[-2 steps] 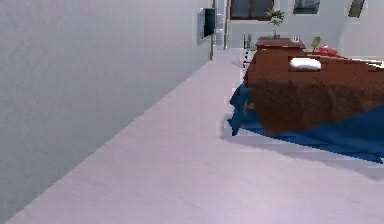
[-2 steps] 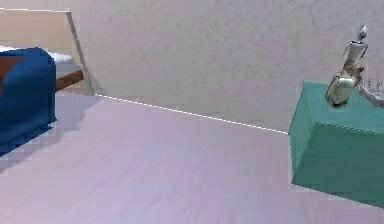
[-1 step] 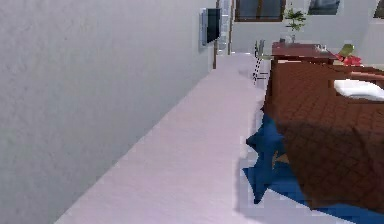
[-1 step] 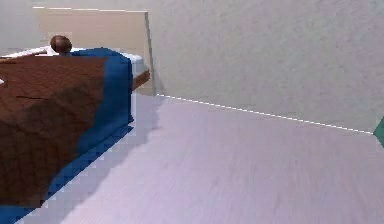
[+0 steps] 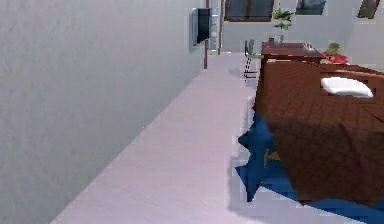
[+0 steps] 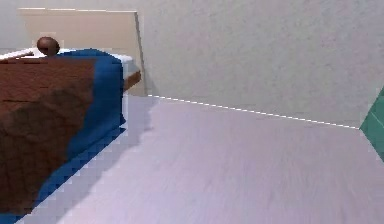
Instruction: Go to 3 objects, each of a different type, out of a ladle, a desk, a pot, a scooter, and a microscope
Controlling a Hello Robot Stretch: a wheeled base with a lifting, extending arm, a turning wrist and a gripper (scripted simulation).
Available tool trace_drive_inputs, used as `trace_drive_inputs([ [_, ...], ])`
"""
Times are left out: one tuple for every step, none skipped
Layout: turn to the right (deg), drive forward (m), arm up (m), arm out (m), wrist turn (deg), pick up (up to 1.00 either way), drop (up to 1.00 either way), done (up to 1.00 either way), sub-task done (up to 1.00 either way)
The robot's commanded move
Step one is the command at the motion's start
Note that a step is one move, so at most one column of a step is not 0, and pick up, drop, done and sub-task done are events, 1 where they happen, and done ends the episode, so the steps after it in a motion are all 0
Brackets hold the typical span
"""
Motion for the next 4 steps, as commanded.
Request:
trace_drive_inputs([
  [0.0,1.00,0.00,0.00,0.0,0.00,0.00,0.00,0.00],
  [-9.0,0.00,0.00,0.00,0.0,0.00,0.00,0.00,0.00],
  [0.0,0.25,0.00,0.00,0.0,0.00,0.00,0.00,0.00],
  [-6.0,0.00,0.00,0.00,0.0,0.00,0.00,0.00,0.00],
])
